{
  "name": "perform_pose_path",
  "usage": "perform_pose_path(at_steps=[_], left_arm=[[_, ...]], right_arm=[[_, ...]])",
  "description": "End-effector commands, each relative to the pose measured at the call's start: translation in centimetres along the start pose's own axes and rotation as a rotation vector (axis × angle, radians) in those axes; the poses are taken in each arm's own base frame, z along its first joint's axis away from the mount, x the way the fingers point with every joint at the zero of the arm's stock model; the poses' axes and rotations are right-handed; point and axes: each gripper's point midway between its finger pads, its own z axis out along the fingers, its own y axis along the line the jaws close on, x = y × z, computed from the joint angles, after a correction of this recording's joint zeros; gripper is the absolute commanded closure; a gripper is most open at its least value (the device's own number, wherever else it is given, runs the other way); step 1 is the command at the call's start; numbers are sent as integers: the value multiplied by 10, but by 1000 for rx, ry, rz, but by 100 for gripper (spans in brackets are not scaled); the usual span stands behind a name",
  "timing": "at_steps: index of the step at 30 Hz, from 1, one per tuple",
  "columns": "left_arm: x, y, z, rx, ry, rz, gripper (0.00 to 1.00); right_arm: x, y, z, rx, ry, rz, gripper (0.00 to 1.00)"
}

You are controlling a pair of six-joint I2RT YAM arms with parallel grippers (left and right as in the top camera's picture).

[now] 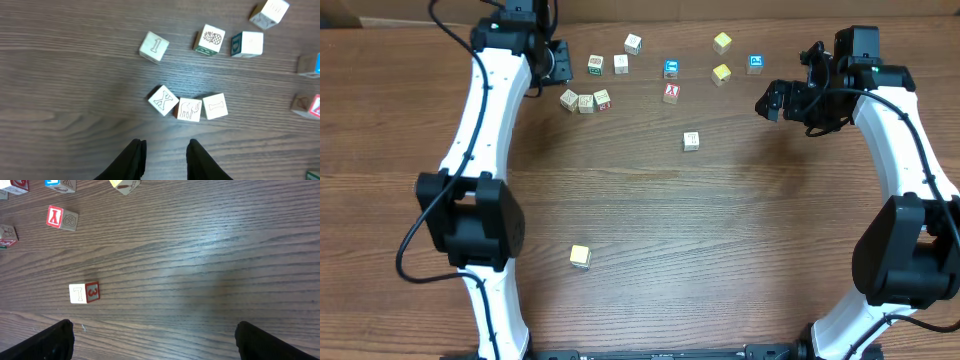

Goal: Form a tower
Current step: 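Reach the left gripper to the back-left blocks and grasp the white X block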

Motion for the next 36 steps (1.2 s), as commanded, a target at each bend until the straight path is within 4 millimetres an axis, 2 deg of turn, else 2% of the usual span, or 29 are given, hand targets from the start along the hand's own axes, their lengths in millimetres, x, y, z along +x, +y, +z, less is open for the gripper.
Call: perform_pose_path(at_steps=[1,3,7,15,18,26,30,33,36], left_arm=[[7,-9,33,-10,28,48,74],[10,-5,50,-41,37,62,73],[19,-2,75,-61,73,102,65],[33,11,102,-126,115,117,61],[32,14,109,-143,108,134,56],[38,15,130,-145,123,163,51],[39,14,130,-139,126,163,55],[43,3,130,-72,145,197,55],[45,2,130,-64,156,235,55]], right_arm=[[-12,6,-15,-3,-51,-13,0],[-12,6,-15,-3,-51,-13,0],[-12,6,-15,-3,-51,-13,0],[-12,6,-15,-3,-51,-13,0],[-12,6,-15,-3,-51,-13,0],[-12,6,-15,-3,-51,-13,0],[-12,6,-15,-3,-51,-13,0],[-12,6,-15,-3,-51,-13,0],[-12,6,-15,-3,-51,-13,0]])
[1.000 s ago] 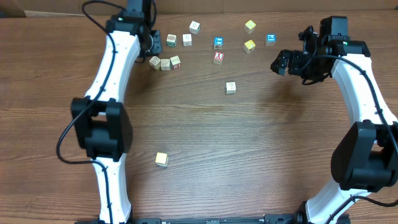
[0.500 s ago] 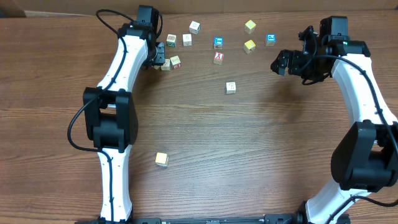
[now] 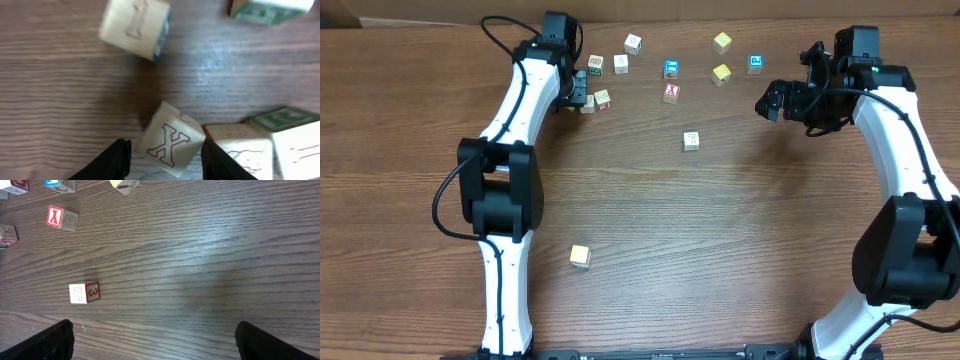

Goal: Form a tower
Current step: 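Reach the left gripper to the back-left blocks and grasp the white X block, then lift the white X block with the left gripper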

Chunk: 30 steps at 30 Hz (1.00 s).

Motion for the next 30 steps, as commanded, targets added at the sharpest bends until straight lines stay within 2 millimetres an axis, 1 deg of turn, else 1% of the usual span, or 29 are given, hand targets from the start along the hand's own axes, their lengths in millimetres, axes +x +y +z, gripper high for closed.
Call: perform_pose_path(at_steps=[1,4,5,6,9,12,15,19,22,25,30], left_arm=[[11,-6,16,27,45,85,58],[12,1,16,-11,47,88,59],[12,4,16,-26,48,88,57],[12,5,16,-34,47,88,53],[11,6,16,-34,46,87,52],[7,5,16,-33,28,84,51],[2,4,16,-31,8,82,54],[-2,4,16,-29,-11,80,54],[-5,3,16,-28,-22,78,56],[-6,4,16,-28,-23,78,62],[-7,4,13,-27,-28,77,66]], right_arm=[[-11,6,-15,-4,-50,-13,0],[-11,6,-15,-4,-50,-13,0],[-11,6,-15,-4,-50,-13,0],[-11,6,-15,-4,-50,-13,0],[-11,6,-15,-4,-50,-13,0],[-11,6,-15,-4,-50,-13,0],[-11,6,-15,-4,-50,-13,0],[-11,6,-15,-4,-50,-13,0],[-11,6,-15,-4,-50,-13,0],[-11,6,-15,-4,-50,-13,0],[-11,6,-15,-4,-50,-13,0]])
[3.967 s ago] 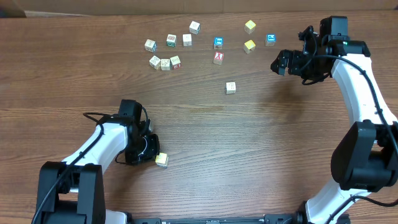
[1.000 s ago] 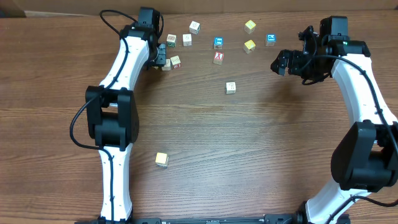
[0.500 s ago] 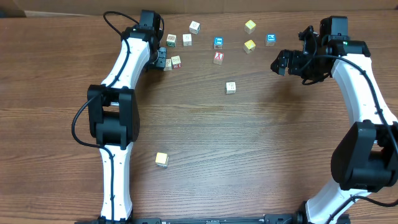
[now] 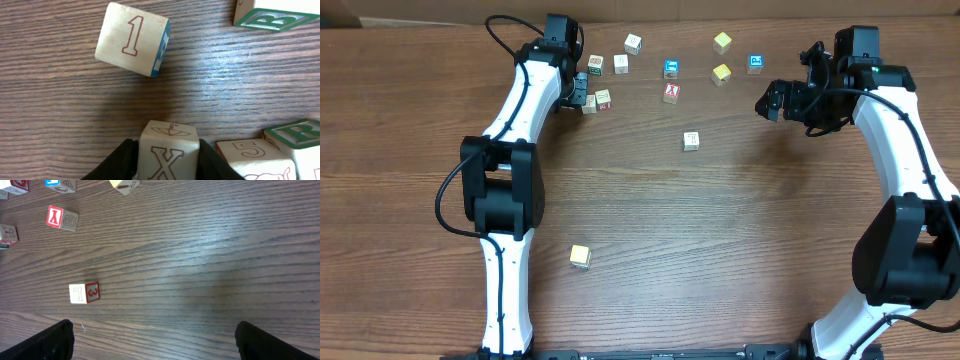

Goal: Form a tower
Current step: 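Lift the white X block with the left gripper, then carry the white X block over the stack at front-center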

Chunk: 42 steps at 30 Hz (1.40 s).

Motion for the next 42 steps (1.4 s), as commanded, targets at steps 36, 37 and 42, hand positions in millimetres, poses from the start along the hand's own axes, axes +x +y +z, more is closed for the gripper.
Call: perform_pose_path(at_steps=[36,37,42], left_arm=[[53,40,-276,28,-24,-238,87],[59,42,-285,29,-22,-247,87],[95,43,-325,27,16,-257,87]], right_arm=[[-11,6,-15,-4,-50,-12,0],[-11,6,-15,-4,-50,-12,0],[-11,6,-15,-4,-50,-12,0]])
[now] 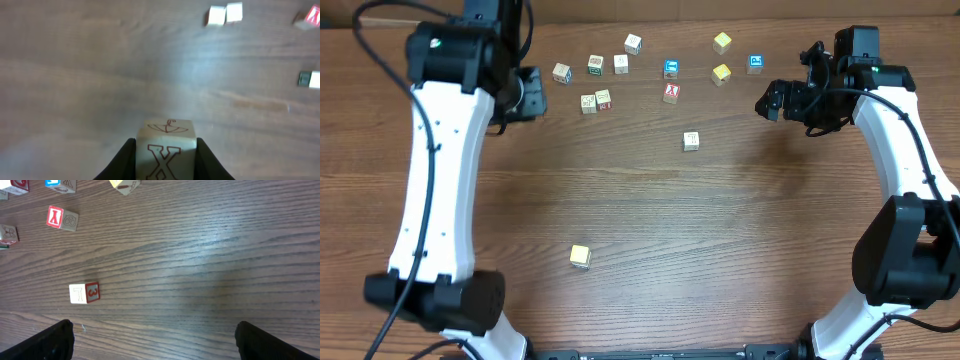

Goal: Form a tower
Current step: 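Carry the white X block over the stack at front-center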

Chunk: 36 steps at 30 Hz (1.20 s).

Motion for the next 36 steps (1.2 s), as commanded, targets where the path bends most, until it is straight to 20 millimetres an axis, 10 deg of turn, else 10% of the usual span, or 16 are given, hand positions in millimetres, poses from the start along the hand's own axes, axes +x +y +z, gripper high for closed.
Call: perform_pose_path(at_steps=[1,18,36], left_arm=[[20,2,-33,21,-15,-31,87],[138,-2,-30,24,124,31,89],[218,-46,74,31,138,146,90]], right_arm=[[-11,6,-15,-4,-50,-13,0],[-11,6,-15,-4,-50,-13,0],[-11,6,-15,-4,-50,-13,0]])
